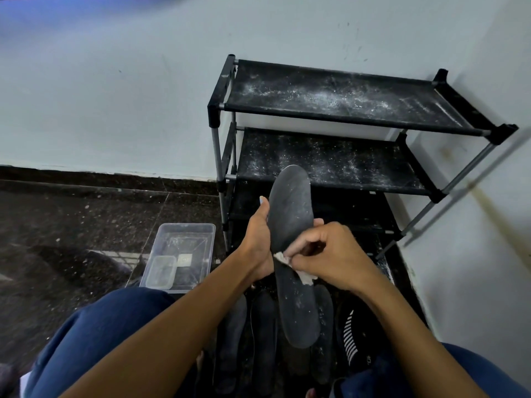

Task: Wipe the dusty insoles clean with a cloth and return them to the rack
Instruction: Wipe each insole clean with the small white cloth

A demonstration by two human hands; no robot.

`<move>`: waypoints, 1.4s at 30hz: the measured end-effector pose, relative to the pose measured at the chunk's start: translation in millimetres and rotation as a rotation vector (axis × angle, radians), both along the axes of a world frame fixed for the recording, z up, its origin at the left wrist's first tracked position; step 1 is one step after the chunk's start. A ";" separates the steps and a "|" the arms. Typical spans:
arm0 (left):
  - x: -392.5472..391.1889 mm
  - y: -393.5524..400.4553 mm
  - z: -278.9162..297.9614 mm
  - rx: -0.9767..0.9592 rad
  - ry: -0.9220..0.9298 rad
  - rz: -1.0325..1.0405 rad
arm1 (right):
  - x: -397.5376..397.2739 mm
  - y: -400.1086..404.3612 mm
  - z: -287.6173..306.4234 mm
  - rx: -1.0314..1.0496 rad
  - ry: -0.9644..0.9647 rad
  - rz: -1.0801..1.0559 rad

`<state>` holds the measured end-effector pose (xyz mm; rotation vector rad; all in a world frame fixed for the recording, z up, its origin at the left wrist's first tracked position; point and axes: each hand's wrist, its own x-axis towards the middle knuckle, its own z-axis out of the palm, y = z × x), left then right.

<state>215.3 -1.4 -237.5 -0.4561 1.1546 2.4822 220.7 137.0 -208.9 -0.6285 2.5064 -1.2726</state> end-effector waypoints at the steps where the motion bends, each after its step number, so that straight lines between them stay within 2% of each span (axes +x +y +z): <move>1: -0.6 -0.1 0.2 -0.007 0.000 -0.001 | -1.6 1.9 1.8 -0.100 -0.038 -0.046; 3: -1.3 0.8 0.5 -0.022 -0.001 -0.002 | -4.6 2.2 2.9 -0.339 -0.140 -0.152; 5: -1.0 2.5 0.3 -0.024 -0.009 -0.008 | -5.8 -1.5 0.3 -0.437 -0.204 -0.234; 6: -0.5 3.6 0.3 -0.023 -0.014 -0.013 | -6.1 -3.4 -2.7 -0.405 -0.170 -0.263; 9: -0.2 5.2 0.7 -0.029 -0.024 -0.007 | -4.7 -7.6 -12.5 -0.142 0.154 -0.314; 11: -0.6 5.2 0.9 -0.031 -0.033 0.004 | -4.6 -8.9 -16.0 -0.072 0.298 -0.324; 16: -1.0 2.2 2.2 -0.031 -0.038 0.024 | -3.1 -12.4 -19.6 -0.030 0.455 -0.308; 20: -1.7 1.8 5.1 -0.020 -0.040 0.049 | 2.3 -14.4 -21.8 0.113 0.624 -0.209; 23: -2.7 1.6 5.2 0.012 -0.045 0.079 | 1.7 -15.8 -22.8 0.163 0.724 -0.243; 38: -2.0 3.5 1.2 -0.068 0.014 0.017 | -0.2 -18.4 -28.1 0.124 0.659 -0.224; 42: -1.1 1.6 -1.4 -0.033 -0.013 0.018 | 4.7 -20.8 -27.1 0.009 0.559 -0.161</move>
